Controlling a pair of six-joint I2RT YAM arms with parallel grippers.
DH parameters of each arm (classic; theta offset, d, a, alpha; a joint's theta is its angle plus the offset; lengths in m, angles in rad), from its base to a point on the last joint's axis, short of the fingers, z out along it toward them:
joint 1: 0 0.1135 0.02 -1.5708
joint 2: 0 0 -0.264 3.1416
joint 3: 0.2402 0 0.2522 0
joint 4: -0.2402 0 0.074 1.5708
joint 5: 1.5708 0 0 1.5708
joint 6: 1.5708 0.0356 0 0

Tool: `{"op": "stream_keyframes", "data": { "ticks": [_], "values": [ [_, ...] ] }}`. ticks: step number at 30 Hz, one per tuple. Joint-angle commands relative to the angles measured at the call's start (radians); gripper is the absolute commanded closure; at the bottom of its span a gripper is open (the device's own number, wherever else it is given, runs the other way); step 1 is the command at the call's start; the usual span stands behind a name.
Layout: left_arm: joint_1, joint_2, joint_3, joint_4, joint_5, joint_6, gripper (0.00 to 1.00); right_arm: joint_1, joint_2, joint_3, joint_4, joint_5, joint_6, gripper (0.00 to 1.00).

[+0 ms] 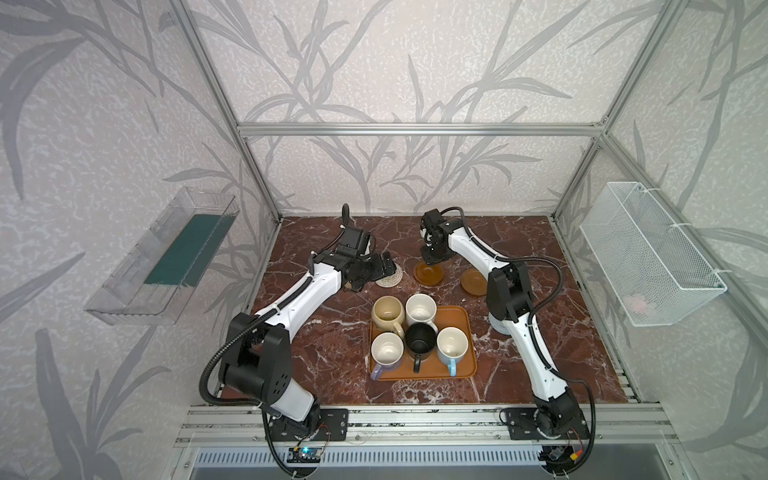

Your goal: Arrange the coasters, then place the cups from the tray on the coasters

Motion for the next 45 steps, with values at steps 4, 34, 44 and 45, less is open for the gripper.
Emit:
{"op": "stream_keyframes", "data": {
  "ticks": [4, 34, 44, 45],
  "values": [
    [0.003, -0.007, 0.017, 0.003, -0.009, -0.011, 0.01, 0.003, 0.037, 0.021, -0.033, -0.038, 0.038, 0.65],
    [0.001, -0.051, 0.048, -0.043, -0.004, -0.003, 0.01, 0.017, -0.130, -0.004, 0.026, -0.046, 0.073, 0.50],
    [-0.019, -0.110, 0.125, -0.124, -0.019, 0.014, 0.01, 0.022, -0.436, -0.278, 0.153, -0.021, 0.067, 0.01],
    [-0.023, -0.122, 0.119, -0.110, -0.010, 0.005, 0.01, 0.022, -0.480, -0.334, 0.178, -0.012, 0.072, 0.01]
  ]
}}
